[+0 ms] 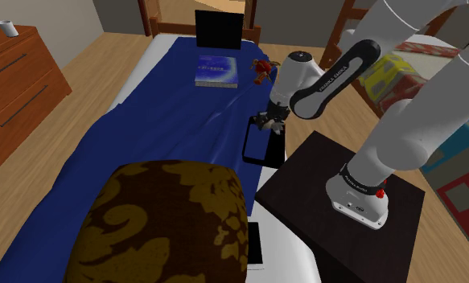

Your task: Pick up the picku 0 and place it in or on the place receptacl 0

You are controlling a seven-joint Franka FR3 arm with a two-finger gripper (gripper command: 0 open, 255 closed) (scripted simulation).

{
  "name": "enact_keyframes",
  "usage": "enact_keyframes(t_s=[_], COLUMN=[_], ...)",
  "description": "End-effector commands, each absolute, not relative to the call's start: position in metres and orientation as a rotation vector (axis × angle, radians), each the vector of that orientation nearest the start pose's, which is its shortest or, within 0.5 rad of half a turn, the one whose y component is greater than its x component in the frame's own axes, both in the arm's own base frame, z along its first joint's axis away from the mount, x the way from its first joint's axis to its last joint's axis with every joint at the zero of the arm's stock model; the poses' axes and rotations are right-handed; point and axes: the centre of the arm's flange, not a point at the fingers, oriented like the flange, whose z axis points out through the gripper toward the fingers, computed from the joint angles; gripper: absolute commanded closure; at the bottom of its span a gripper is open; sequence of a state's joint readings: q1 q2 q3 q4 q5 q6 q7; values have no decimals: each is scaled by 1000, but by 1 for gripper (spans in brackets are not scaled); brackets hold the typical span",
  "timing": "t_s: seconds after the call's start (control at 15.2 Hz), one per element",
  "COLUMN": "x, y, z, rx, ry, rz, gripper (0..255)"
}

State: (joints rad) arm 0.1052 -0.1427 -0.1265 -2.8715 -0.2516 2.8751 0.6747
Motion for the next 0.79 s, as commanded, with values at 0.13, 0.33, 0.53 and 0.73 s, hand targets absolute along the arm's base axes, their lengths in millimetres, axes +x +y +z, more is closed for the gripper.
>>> enact_keyframes(t_s=[0.13, 0.33, 0.53, 0.73], x=[358, 358, 358, 358], y=[-1, -1, -1, -1], z=[227, 211, 195, 178], rx=[-3064, -3064, -3064, -3064], ry=[711, 711, 711, 711], rz=[-252, -252, -252, -252], gripper=[255, 255, 255, 255])
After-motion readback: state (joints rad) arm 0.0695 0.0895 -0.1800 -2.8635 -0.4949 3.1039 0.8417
